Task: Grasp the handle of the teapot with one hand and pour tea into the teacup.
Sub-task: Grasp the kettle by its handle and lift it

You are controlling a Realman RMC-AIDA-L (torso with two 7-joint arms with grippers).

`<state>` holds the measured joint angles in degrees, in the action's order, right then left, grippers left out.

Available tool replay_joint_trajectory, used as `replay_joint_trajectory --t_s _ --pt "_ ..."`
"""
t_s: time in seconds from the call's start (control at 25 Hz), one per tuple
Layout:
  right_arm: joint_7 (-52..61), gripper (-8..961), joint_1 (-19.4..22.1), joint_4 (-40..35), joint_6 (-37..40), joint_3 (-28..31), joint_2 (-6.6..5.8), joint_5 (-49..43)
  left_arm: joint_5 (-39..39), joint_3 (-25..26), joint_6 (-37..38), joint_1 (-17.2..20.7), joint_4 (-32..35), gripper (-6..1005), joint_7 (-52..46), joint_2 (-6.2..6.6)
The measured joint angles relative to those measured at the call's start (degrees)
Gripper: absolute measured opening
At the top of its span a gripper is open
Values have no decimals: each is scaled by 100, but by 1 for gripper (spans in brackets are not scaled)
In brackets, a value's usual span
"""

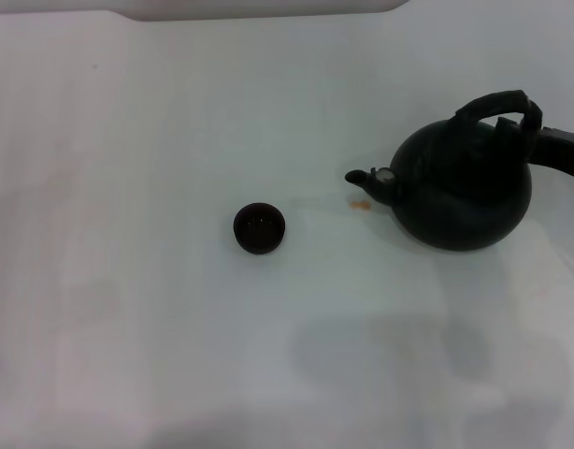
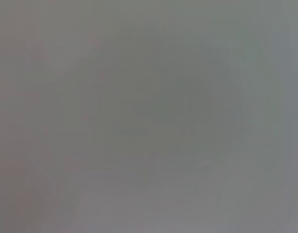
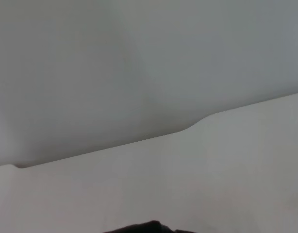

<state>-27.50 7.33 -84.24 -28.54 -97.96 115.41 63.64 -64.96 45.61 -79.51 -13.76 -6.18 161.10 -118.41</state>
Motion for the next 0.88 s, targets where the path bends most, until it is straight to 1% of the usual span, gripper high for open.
replay_joint_trajectory --t_s 0.08,0.64,0.88 --pt "61 329 4 2 4 0 3 1 0 0 -4 -18 35 891 0 1" --pt "177 225 -37 14 -85 21 -3 73 2 0 -12 -98 79 890 0 -7" --pt "95 225 -62 -77 -102 27 -13 76 2 0 -12 -122 75 890 0 -6"
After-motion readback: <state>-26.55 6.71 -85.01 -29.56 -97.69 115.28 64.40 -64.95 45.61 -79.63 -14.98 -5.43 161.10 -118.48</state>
